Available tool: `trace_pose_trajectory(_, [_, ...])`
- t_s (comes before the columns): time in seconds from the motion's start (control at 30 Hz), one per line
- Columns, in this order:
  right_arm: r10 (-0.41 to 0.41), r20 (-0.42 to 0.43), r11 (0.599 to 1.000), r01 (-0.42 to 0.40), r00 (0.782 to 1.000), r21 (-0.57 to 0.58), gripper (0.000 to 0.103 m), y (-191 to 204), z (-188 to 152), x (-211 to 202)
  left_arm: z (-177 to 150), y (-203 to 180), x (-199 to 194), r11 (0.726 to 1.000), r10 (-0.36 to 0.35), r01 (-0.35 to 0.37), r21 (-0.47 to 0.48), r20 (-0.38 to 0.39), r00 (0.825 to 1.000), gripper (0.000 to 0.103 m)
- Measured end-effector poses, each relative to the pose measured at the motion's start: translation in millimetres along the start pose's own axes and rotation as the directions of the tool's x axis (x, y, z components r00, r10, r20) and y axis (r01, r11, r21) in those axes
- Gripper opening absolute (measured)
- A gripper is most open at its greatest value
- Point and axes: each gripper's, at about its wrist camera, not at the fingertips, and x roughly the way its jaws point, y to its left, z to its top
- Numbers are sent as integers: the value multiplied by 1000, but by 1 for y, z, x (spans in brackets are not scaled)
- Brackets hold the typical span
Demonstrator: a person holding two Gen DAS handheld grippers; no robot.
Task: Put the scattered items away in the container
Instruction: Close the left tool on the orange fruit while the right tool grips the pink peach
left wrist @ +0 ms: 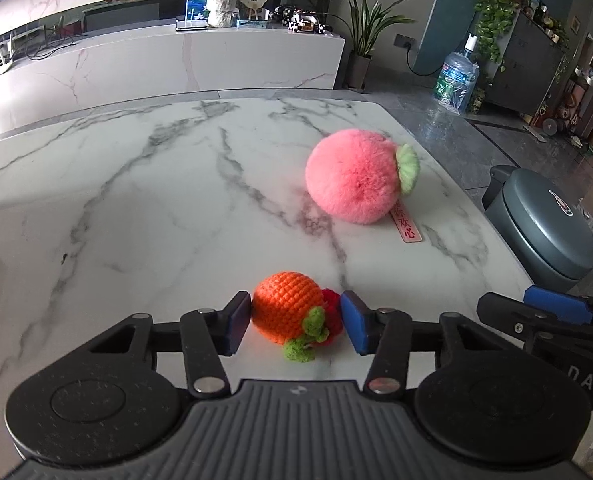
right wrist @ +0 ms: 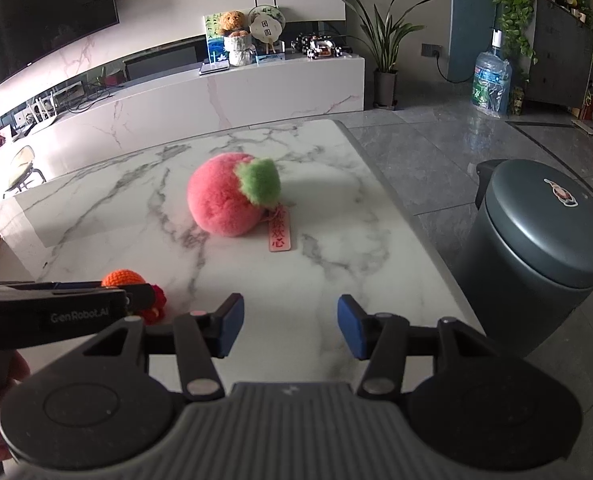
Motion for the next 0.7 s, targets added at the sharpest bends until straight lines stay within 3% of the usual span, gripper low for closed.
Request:
trace_pose_trajectory(0.23, [9, -6, 1000, -9, 1000, -9, 61, 2, 7, 11, 3, -1, 8, 1000, -9, 9, -6, -23, 1000, 64])
trace_pose_trajectory(0.47, [6, -7, 1000, -6, 1000, -24, 61, 3, 11, 15, 3, 3, 8, 999, -34, 34, -26, -17, 999, 57])
trace_pose_trajectory(0.7, [16, -7, 998, -16, 1000, -54, 61, 11, 19, 21, 13, 5, 0, 1000, -7, 7, 7, 0, 1000, 56])
